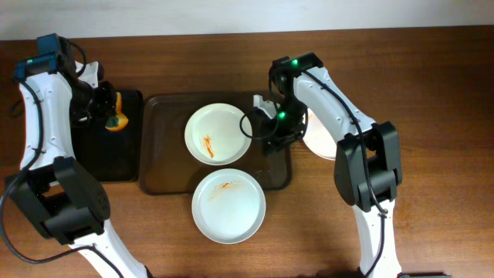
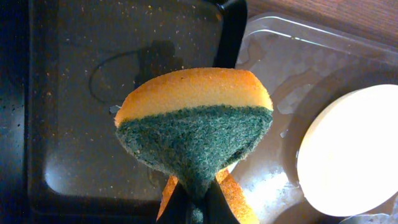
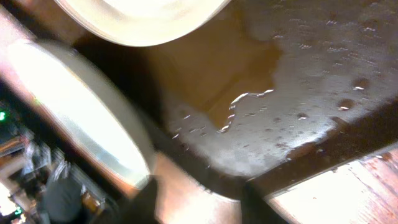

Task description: Clean dirty plates on tray and stack at the side

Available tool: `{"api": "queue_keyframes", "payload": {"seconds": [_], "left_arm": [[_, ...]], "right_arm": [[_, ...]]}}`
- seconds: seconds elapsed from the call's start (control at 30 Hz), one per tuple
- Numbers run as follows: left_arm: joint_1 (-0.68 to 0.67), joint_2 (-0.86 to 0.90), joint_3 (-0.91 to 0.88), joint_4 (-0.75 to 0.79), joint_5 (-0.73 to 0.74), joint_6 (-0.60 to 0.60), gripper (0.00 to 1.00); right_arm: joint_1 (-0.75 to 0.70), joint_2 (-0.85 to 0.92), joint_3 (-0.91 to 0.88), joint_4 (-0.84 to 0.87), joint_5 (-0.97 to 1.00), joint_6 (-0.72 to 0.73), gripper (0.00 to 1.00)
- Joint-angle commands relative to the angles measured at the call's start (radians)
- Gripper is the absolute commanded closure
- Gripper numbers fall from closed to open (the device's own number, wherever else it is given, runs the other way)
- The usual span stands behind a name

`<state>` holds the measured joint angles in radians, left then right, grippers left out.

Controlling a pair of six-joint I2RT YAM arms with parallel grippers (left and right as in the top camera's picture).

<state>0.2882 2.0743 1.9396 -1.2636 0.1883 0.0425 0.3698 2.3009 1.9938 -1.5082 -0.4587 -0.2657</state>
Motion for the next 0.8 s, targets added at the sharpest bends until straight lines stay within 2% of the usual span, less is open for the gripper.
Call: {"api": "queue_keyframes", "payload": {"seconds": [0.0, 0.13, 0.2, 0.3, 0.4, 0.5, 0.7, 0.77], "left_arm": [[-0.004, -0.009, 0.015, 0.006, 0.018, 0.019, 0.99], [-0.004, -0.009, 0.015, 0.003, 0.018, 0.019, 0.99], [-0.004, -0.009, 0.015, 0.005, 0.018, 0.019, 0.99], [-0.004, -0.009, 0.015, 0.01, 0.018, 0.019, 0.99], [-0.004, -0.009, 0.015, 0.01, 0.018, 0.019, 0.99], [-0.004, -0.009, 0.015, 0.01, 0.018, 0.019, 0.99], [-0.004, -0.009, 0.015, 0.011, 0.018, 0.019, 0.99], [-0.004, -0.009, 0.015, 0.01, 0.018, 0.019, 0.99]], "right_arm": [[0.055, -0.017, 0.012, -0.029, -0.088, -0.029, 0.44], [0.154, -0.017, -0.076, -0.027, -0.087, 0.006, 0.38], [0.163, -0.017, -0.109, -0.005, -0.074, 0.021, 0.38], [0.169, -0.017, -0.132, 0.079, 0.049, 0.092, 0.41], [0.17, -0.017, -0.132, 0.158, 0.154, 0.158, 0.57], [0.187, -0.017, -0.132, 0.173, 0.176, 0.171, 0.75], [0.221, -0.017, -0.132, 0.17, 0.18, 0.197, 0.95], [0.215, -0.017, -0.132, 0.17, 0.197, 0.197, 0.96]]}}
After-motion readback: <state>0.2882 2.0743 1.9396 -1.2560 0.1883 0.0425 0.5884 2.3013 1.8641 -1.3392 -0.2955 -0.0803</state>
